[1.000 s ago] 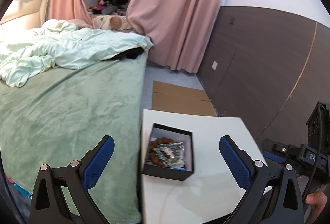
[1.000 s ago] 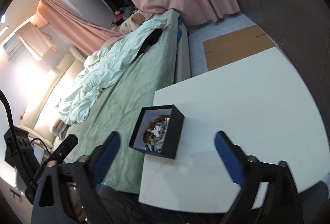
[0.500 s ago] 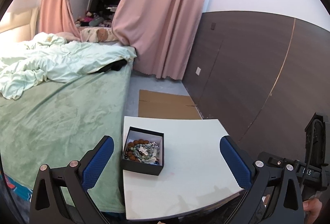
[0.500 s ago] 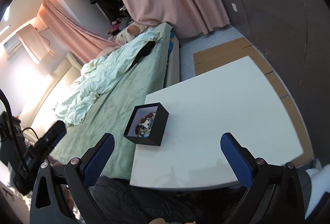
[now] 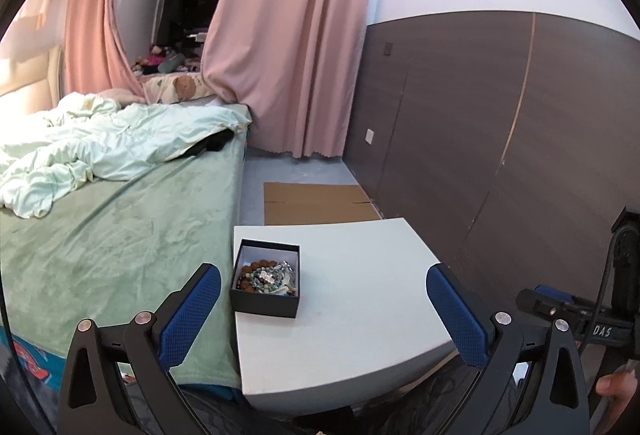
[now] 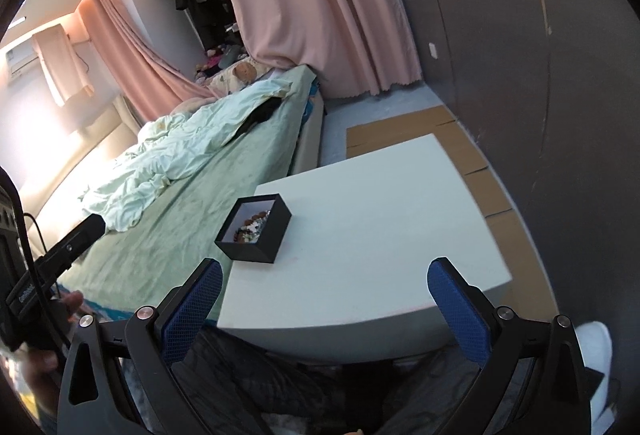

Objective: Organize jewelry

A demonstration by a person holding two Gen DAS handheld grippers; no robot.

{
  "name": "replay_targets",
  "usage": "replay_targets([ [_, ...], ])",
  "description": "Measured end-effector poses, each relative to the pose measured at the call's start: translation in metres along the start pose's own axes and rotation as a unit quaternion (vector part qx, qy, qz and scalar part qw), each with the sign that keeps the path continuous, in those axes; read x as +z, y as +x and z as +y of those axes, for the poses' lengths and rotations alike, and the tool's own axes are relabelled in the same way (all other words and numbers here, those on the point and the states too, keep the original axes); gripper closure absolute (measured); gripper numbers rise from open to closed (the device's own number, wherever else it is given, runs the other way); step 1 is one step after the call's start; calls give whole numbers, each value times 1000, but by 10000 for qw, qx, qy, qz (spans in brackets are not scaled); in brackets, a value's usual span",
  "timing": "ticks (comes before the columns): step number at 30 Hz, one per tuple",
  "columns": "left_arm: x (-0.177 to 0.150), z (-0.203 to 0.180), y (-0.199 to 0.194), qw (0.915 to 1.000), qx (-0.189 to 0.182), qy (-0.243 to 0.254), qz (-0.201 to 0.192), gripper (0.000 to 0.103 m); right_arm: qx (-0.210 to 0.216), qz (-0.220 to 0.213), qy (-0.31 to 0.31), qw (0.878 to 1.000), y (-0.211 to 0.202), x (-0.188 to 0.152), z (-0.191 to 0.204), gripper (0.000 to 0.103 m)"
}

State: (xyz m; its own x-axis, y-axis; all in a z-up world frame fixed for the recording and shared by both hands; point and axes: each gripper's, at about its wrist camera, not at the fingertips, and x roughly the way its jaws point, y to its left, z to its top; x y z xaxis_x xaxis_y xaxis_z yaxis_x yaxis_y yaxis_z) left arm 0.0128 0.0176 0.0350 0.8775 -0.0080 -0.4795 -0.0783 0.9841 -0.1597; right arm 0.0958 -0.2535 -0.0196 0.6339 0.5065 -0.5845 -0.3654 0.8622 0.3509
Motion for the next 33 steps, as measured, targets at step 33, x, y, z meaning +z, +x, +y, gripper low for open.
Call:
replay_targets([
  [33, -16, -25, -41, 9992, -237, 334, 13, 0, -93, -143, -128, 9998, -43, -32, 0, 0],
])
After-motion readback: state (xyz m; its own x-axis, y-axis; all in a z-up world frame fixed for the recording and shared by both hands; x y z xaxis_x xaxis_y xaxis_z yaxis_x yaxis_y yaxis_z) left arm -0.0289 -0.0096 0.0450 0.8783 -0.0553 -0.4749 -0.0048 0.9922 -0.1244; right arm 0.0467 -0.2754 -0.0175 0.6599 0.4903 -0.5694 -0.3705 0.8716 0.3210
